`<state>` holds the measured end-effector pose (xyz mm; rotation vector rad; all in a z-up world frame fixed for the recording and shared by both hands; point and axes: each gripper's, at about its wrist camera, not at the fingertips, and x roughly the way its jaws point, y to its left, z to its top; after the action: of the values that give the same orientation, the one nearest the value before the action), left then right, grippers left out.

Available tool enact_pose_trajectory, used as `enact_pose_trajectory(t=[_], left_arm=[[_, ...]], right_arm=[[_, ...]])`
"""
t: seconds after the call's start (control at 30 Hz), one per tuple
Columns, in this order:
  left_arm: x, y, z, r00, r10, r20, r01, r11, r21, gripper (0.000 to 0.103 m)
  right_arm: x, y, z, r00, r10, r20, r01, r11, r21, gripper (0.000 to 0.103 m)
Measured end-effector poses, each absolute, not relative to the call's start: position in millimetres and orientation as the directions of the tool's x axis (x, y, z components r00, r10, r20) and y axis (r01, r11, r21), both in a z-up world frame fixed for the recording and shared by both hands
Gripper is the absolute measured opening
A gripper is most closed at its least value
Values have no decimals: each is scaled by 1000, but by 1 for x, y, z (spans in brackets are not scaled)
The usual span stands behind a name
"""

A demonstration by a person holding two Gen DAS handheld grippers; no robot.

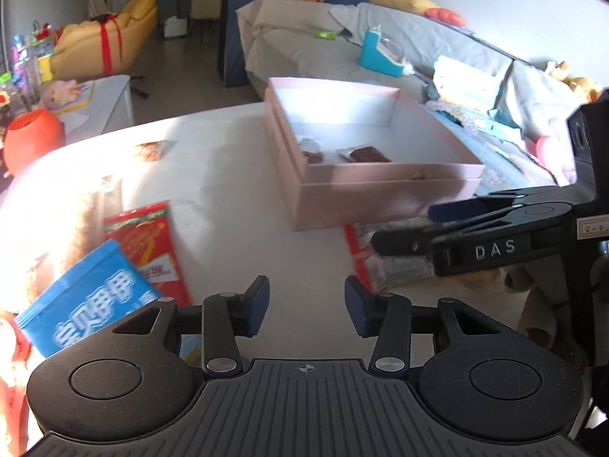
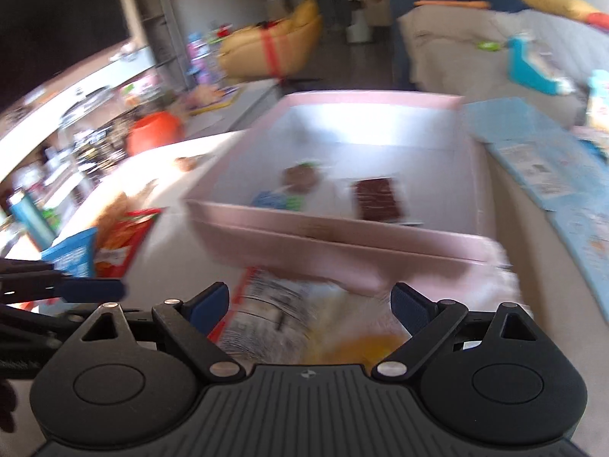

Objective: Organize snacks

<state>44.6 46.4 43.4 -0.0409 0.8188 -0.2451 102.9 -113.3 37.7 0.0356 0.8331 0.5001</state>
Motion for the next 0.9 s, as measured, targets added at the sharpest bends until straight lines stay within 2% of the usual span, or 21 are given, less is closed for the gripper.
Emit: enact_pose_trajectory(t=[0.17, 0.37, 0.47, 0.57, 0.67, 0.73, 0.8, 0.9], left_arm=[[39, 59, 42, 658, -201, -725, 164, 979, -122, 49], [48, 41, 38, 633, -284, -721, 211, 958, -192, 48], [61, 24, 36, 638, -280, -717, 199, 960, -197, 48], [72, 3, 30, 621, -278, -732, 222, 959, -176, 48], [77, -16, 20, 616, -243, -749, 254, 962, -104, 62], [79, -21, 17, 629, -212, -748, 264, 963, -50, 65], [80, -20, 14, 632, -207, -747, 258, 965, -49, 70], [80, -19, 14, 633, -214, -744, 267, 962, -49, 71]], right_arm=[[96, -104, 36, 405, 595, -695, -511, 777, 367, 90], [68, -128, 56, 572, 458, -680, -469, 863, 187, 90], [57, -138, 58, 642, 360, -677, -438, 897, 62, 90], [50, -157, 58, 653, 332, -681, -422, 906, 37, 90], [45, -175, 56, 651, 325, -686, -387, 919, 68, 90], [42, -185, 53, 654, 316, -687, -362, 928, 82, 90], [41, -191, 50, 654, 313, -689, -349, 933, 93, 90], [38, -189, 44, 636, 329, -698, -359, 927, 110, 91]])
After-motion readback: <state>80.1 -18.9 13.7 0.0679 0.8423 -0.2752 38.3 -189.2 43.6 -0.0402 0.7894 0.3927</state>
